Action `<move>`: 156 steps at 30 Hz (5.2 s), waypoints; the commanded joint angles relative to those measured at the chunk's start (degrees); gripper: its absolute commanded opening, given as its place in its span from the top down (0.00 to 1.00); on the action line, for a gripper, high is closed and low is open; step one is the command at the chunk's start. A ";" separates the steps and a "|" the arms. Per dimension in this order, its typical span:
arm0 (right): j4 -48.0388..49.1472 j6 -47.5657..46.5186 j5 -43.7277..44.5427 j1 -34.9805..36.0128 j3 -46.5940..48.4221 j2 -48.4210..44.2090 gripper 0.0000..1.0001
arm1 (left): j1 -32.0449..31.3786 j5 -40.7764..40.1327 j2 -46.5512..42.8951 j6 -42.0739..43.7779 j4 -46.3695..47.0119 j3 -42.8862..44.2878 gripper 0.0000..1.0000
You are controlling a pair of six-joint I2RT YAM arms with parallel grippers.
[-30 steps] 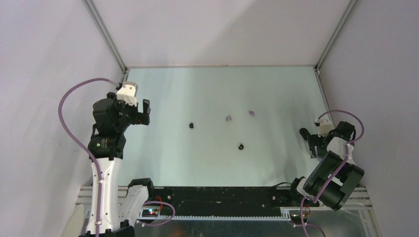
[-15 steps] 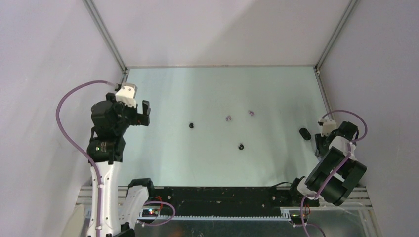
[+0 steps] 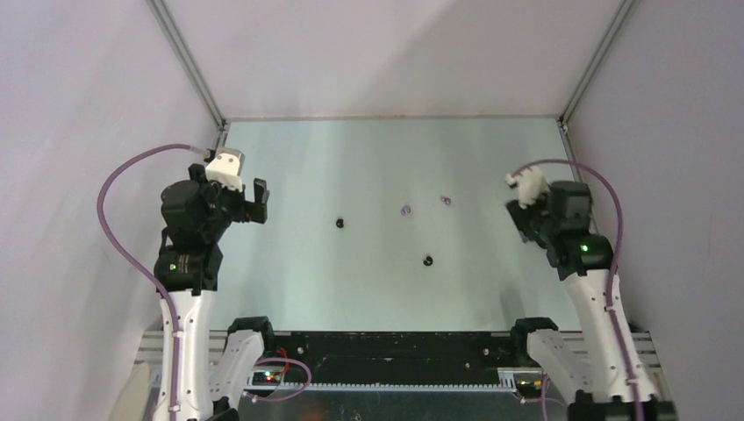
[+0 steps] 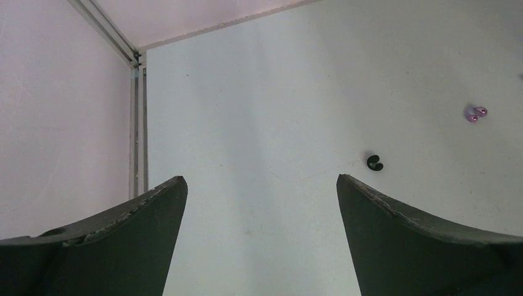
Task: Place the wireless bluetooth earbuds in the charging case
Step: Move the charging case to the center of the board, then pick up the charging case at the center of the board.
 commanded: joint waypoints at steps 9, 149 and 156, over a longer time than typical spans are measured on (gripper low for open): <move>9.36 21.26 1.23 31.19 19.77 37.18 0.55 | -1.33 -1.82 -0.25 -0.28 2.83 -1.26 0.01; -7.29 -30.15 -10.27 26.51 30.97 51.73 0.12 | -1.23 -3.59 0.16 0.23 4.42 -2.88 0.01; -7.85 -40.84 -12.56 28.15 29.53 52.98 0.10 | -1.29 -4.47 0.11 0.29 4.44 -2.82 0.01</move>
